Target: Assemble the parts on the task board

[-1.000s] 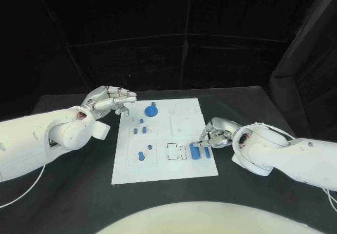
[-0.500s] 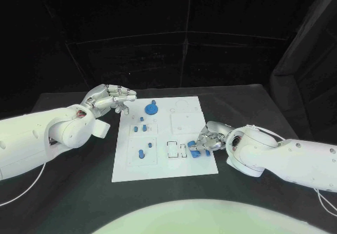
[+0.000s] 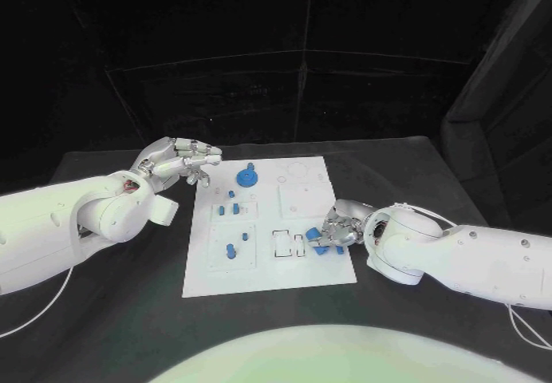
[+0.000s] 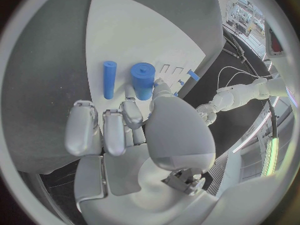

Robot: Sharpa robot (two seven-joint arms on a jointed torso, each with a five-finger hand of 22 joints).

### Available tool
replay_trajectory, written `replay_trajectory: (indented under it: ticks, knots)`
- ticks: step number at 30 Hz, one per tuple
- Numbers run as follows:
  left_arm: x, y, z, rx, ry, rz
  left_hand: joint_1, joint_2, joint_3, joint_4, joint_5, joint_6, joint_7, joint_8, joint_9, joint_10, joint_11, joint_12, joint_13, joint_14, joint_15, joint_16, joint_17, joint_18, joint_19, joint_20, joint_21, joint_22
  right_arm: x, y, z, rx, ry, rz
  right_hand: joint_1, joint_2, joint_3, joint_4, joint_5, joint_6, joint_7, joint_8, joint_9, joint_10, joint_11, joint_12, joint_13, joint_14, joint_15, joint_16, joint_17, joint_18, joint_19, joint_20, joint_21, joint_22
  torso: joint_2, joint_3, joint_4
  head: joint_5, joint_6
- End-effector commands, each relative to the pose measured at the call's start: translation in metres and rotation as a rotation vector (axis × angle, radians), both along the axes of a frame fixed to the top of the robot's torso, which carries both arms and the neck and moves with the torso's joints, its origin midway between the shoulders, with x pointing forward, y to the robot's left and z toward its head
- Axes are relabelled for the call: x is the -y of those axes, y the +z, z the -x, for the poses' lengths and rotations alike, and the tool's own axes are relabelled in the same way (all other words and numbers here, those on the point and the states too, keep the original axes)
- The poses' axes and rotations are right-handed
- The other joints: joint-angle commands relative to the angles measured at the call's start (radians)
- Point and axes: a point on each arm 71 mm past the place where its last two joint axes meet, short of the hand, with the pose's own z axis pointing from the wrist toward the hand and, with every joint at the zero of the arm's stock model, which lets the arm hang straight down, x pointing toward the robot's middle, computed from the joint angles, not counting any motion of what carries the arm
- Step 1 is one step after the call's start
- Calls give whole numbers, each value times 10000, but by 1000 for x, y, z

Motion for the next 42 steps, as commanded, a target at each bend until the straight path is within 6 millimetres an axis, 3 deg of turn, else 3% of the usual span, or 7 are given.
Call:
replay_trajectory:
  ticks: [1, 10, 20, 27, 31, 37, 42]
  knots:
    - [1, 1, 0, -25, -80, 198, 6, 100, 20, -31, 17, -46, 2, 43, -14, -81, 22, 44, -11, -45, -8, -47, -9, 108, -83, 19, -38, -12, -1, -7, 4, -286, 267, 394, 153, 87, -48, -46, 111, -70, 15, 57, 9, 14, -4, 71, 55, 460, 6, 60, 40, -204, 40, 9, 46, 26, -3, 8, -12, -10, -24]
    - [0, 1, 1, -58, -82, 204, 6, 100, 20, -31, 17, -46, 2, 43, -14, -81, 22, 44, -11, -45, -8, -47, -9, 108, -83, 19, -39, -12, -5, -7, 6, -116, 284, 296, 313, 153, -105, -92, 205, 20, -24, 200, 83, 51, -36, 125, 168, 471, -16, 98, 129, -212, 53, -7, 78, 83, 8, 10, -25, 19, -25]
    - [1, 1, 0, -67, -90, 202, 12, 105, 21, -37, 18, -54, 3, 47, -14, -87, 22, 46, -13, -50, -7, -48, -14, 108, -86, 20, -40, -13, 2, 0, 9, 218, -384, -548, 516, 563, -182, -26, 1513, 199, -120, 462, 255, 220, -127, 296, 505, 527, -91, 250, 481, -245, 129, -83, 197, 291, -6, -1, 4, 39, 15]
    - [2, 1, 0, -77, -126, 212, 46, 137, 43, -54, 19, -61, -1, 58, -14, -94, 18, 49, -16, -54, -8, -44, -11, 109, -90, 21, -40, -14, -2, 12, 16, 542, -736, -2202, 711, 775, -135, -76, 1883, 423, -236, 592, 377, 361, -227, 439, 728, 596, -172, 427, 865, -292, 230, -164, 342, 555, -1, -7, -6, 68, 25]
    - [4, 1, 1, -91, -177, 232, 111, 181, 87, -95, 19, -74, -3, 72, -15, -111, 14, 50, -22, -64, -12, -41, -18, 113, -96, 20, -40, -15, -7, 16, 20, 501, -726, -2752, 709, 790, -142, -67, 1907, 439, -242, 597, 391, 384, -235, 465, 764, 607, -181, 455, 927, -299, 245, -175, 362, 592, -5, -24, 10, 62, 11]
    - [5, 1, 1, -88, -211, 249, 114, 183, 89, -97, 19, -75, -3, 73, -15, -111, 14, 50, -22, -65, -12, -41, -19, 113, -96, 20, -40, -16, -22, 13, 22, -62, -569, -3116, 602, 802, -228, -6, 1906, 507, -268, 606, 448, 480, -262, 565, 901, 632, -208, 525, 1070, -322, 292, -212, 426, 703, 8, 5, 2, 155, 6]
    - [7, 1, 0, -88, -246, 259, 118, 186, 92, -100, 19, -77, -2, 75, -15, -113, 15, 51, -23, -65, -12, -39, -16, 113, -97, 20, -40, -16, -32, 9, 21, -520, -551, -2957, 412, 907, -309, 43, 1832, 601, -304, 619, 520, 454, -288, 422, 793, 622, -229, 517, 1048, -322, 296, -230, 430, 704, 7, -10, 31, 181, 23]
